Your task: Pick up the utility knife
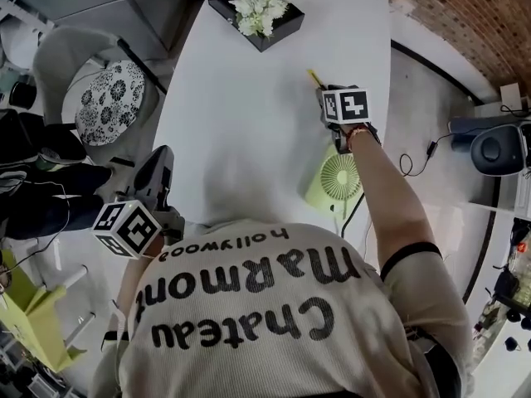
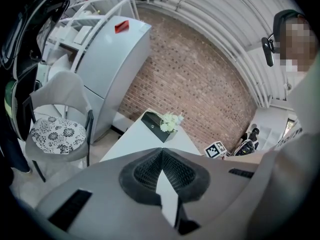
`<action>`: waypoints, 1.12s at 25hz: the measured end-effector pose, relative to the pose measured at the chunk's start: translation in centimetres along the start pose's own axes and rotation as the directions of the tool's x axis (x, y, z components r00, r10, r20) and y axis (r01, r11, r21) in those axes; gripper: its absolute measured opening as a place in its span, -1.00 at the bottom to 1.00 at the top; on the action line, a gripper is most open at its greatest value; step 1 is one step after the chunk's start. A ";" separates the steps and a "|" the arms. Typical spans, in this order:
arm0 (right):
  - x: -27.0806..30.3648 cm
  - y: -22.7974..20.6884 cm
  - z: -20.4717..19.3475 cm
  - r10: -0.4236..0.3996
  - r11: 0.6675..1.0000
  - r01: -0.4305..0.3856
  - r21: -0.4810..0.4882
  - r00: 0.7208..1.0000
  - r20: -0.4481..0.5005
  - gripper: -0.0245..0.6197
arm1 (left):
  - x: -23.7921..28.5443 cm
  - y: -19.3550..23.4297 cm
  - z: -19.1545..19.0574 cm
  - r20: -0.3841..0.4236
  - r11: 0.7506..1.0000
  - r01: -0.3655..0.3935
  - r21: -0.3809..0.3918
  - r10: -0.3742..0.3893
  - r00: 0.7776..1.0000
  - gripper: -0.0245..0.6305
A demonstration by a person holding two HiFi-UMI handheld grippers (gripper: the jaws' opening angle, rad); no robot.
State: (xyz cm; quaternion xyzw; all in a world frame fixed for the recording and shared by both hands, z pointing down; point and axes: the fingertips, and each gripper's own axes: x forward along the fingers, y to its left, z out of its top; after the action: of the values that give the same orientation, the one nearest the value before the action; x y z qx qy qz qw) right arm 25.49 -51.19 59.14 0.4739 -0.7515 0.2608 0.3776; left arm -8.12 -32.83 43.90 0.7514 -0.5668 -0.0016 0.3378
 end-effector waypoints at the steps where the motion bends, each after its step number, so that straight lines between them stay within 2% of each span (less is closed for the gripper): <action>1: 0.0 0.0 0.0 0.007 1.000 -0.007 0.015 1.000 -0.001 -0.61 | 0.1 -0.1 -0.1 -0.008 1.000 -0.001 0.000 0.001 1.000 -0.92; 5: 0.0 -0.3 -0.2 0.021 0.999 -0.021 0.039 1.000 -0.001 -0.58 | 0.3 -0.4 -0.4 -0.020 1.000 0.006 0.005 -0.006 1.000 -0.92; 7: -0.1 -0.2 -0.2 0.023 0.999 -0.022 0.042 1.000 -0.007 -0.60 | 0.2 -0.2 -0.3 -0.016 1.000 0.007 0.012 -0.007 1.000 -0.92; 9: -0.2 0.0 -0.3 0.016 0.999 -0.015 0.039 1.000 -0.015 -0.71 | -0.1 0.0 -0.2 -0.013 1.000 0.007 0.015 -0.007 1.000 -0.92; 14: -0.8 0.4 -1.0 -0.002 0.998 0.004 0.057 1.000 -0.031 -0.71 | -0.5 0.0 -0.2 -0.008 1.000 0.016 0.025 -0.016 1.000 -0.92; 22: -2.5 2.5 -3.1 0.053 0.973 -0.037 0.230 0.996 -0.065 -0.71 | -1.3 -0.7 -0.2 -0.008 0.998 0.056 0.037 -0.056 0.998 -0.92; 28: -4.3 4.6 -3.7 0.041 0.981 -0.032 0.189 0.998 -0.043 -0.71 | -2.7 0.0 -0.4 -0.009 0.998 0.059 0.038 -0.059 0.998 -0.92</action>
State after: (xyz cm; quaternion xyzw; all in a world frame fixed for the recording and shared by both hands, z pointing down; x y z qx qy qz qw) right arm 23.67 -44.28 57.59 0.4875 -0.7230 0.3486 0.3435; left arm -8.89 -30.32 43.15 0.7742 -0.5430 0.0019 0.3254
